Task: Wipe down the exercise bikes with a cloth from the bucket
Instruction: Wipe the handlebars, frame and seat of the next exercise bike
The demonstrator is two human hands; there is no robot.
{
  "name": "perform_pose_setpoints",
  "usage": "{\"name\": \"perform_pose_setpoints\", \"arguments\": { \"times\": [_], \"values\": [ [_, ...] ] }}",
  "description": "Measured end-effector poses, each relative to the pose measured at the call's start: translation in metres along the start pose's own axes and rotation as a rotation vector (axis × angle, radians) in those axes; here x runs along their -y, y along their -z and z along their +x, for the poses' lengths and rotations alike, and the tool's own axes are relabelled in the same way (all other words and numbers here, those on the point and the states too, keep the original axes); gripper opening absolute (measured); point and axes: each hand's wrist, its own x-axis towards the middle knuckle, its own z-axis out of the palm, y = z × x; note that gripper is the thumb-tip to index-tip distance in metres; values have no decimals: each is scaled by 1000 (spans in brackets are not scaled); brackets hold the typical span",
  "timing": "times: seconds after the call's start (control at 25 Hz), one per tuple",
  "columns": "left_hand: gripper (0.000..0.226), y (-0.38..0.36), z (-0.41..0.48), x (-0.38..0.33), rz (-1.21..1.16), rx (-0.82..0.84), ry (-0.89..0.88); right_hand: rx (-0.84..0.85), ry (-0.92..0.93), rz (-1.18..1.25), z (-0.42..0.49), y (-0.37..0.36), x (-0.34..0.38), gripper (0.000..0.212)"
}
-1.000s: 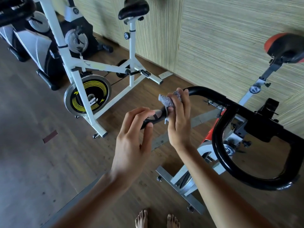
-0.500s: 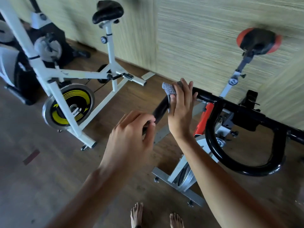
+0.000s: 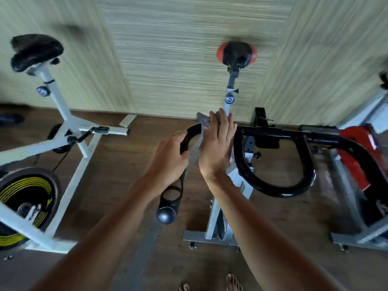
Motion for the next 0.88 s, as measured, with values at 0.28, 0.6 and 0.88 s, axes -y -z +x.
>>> {"name": "perform_pose_setpoints", "arguments": {
  "times": [0.28,0.6,0.88],
  "values": [
    [55,-4,4,15,-49,-27,-43,45,-54,-22,0,-1,-3,44],
    [55,-4,0,13,-83,-53,-33,110,56,-50,4,5,-5,49],
    [29,27,-42,10,-258,-59,-49,209,-130,350,-11,66,26,42]
  ]
}}
